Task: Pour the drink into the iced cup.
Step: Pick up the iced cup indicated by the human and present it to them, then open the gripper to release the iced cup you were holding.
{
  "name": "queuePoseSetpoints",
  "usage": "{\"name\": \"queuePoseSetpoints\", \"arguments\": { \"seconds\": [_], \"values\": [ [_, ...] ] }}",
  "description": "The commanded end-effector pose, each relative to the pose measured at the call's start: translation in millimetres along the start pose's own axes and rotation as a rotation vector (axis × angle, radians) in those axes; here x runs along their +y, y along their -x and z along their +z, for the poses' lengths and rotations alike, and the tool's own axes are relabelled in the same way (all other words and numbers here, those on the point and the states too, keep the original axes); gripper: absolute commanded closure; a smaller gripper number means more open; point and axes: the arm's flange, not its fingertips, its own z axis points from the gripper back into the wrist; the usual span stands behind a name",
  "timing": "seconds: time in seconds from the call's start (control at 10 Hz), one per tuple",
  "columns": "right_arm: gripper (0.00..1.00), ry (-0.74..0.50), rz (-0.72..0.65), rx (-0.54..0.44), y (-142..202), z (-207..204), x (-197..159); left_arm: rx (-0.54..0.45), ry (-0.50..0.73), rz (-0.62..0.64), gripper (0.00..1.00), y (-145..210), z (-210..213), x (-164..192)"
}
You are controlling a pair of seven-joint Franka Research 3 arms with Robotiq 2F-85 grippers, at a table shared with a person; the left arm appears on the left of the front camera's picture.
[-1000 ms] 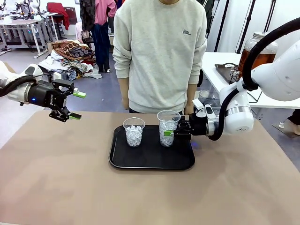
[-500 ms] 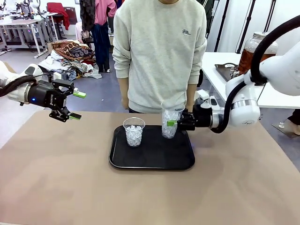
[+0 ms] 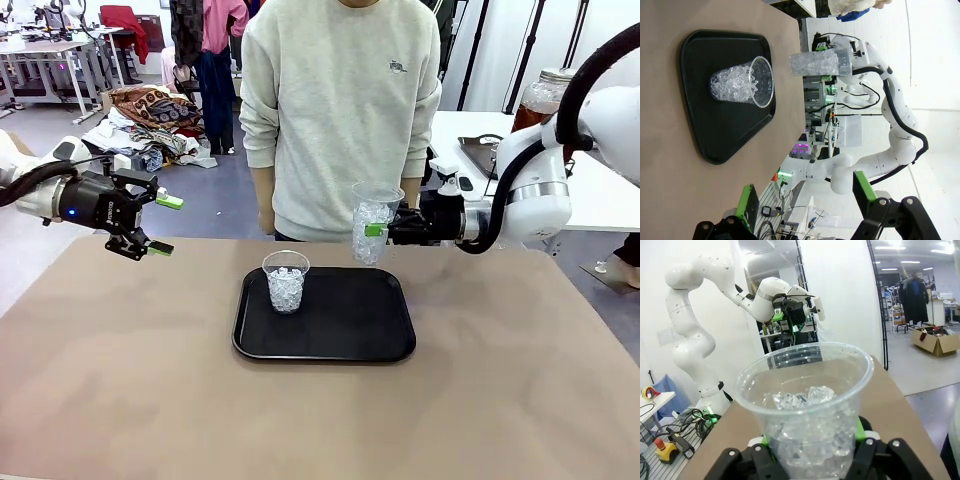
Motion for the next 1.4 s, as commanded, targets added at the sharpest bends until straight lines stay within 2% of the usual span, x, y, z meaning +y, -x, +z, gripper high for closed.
{"name": "queuePoseSetpoints", "arguments": {
  "seconds": [0.0,0.2,1.3],
  "values": [
    [0.31,-0.016,-0.019,0.014,-12.4,2.2,-7.2,0.000,0.003,0.007,0.00,-0.4,0.4,-1.1],
    [0.31,-0.005,0.004,0.008,-4.0,0.5,-2.1,0.000,0.003,0.007,0.00,-0.4,0.4,-1.1],
    [0.31,-0.005,0.004,0.008,-4.0,0.5,-2.1,0.000,0.003,0.007,0.00,-0.4,0.4,-1.1]
  ]
}}
